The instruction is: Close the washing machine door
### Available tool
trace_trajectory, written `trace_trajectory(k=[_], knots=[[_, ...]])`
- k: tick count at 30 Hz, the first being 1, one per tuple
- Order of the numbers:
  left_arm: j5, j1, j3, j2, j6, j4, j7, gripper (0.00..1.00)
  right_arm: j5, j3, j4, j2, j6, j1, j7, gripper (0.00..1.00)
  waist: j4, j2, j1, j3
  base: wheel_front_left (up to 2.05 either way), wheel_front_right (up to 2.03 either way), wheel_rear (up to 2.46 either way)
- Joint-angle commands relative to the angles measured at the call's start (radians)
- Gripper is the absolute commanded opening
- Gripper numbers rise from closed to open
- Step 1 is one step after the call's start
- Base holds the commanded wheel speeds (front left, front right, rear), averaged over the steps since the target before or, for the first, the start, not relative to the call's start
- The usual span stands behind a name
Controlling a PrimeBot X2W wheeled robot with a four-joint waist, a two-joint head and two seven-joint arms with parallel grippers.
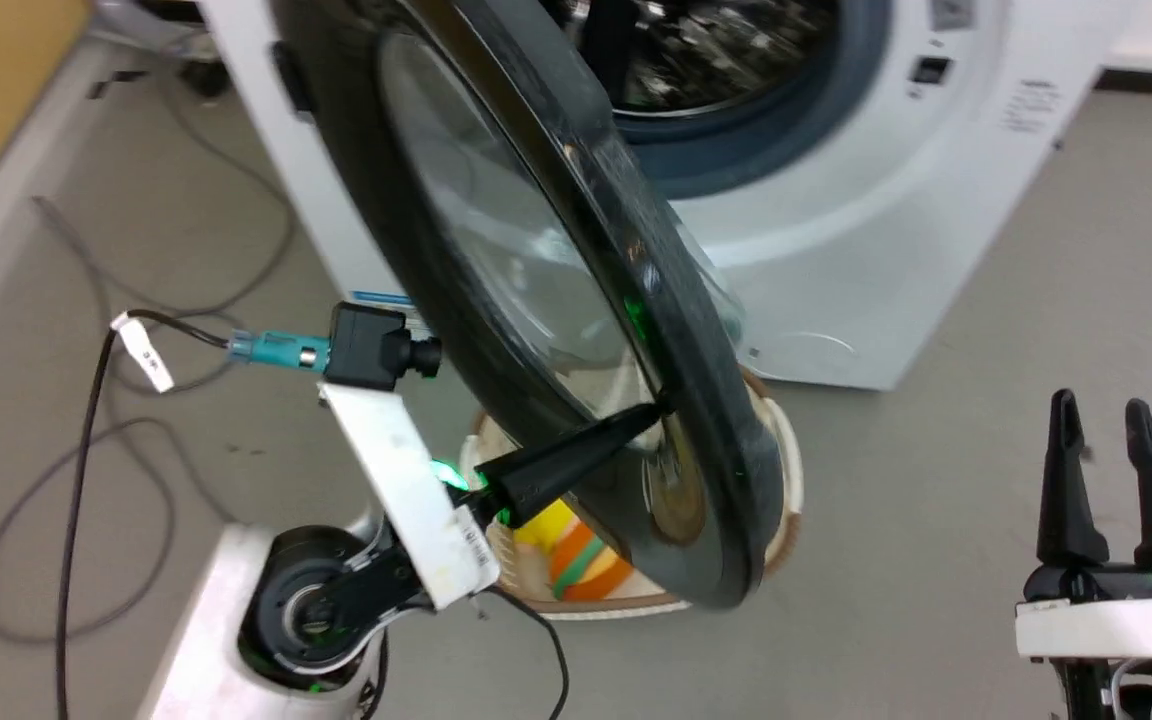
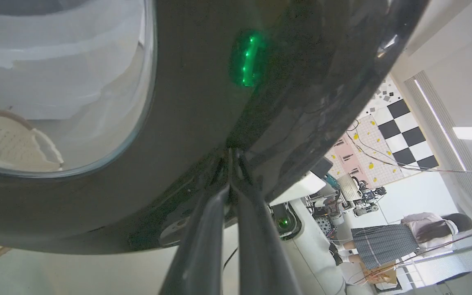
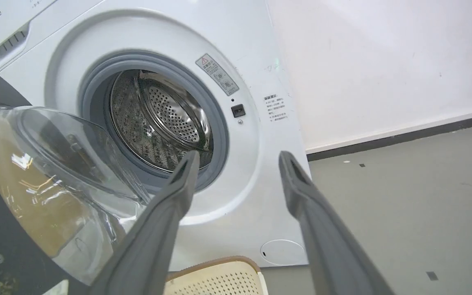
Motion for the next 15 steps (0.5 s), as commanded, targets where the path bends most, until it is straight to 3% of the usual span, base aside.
trace_trajectory(k=[1, 6, 13, 15], knots=[[0.001, -0.023, -0.012, -0.004, -0.005, 0.019, -0.028, 0.00, 0.005, -0.001, -0.002, 0.002, 0.001, -0.018, -0.004, 1.00, -0.069, 0.0000, 0.0000, 0.036, 0.00, 0.00, 0.00], [-0.013, -0.051, -0.042, 0.012, -0.005, 0.087, -0.147, 0.00, 0.019, -0.002, -0.001, 0.002, 0.001, -0.032, -0.004, 1.00, -0.142, 0.0000, 0.0000, 0.063, 0.00, 0.00, 0.00], [0.087, -0.042, -0.104, 0.104, -0.005, 0.120, -0.344, 0.00, 0.032, -0.008, 0.002, 0.002, 0.001, -0.034, -0.004, 1.00, -0.187, 0.0000, 0.0000, 0.067, 0.00, 0.00, 0.00], [0.188, -0.022, -0.137, 0.160, -0.005, 0.134, -0.506, 0.00, 0.032, -0.011, 0.005, 0.002, 0.001, -0.026, -0.004, 1.00, -0.189, 0.0000, 0.0000, 0.050, 0.00, 0.00, 0.00]])
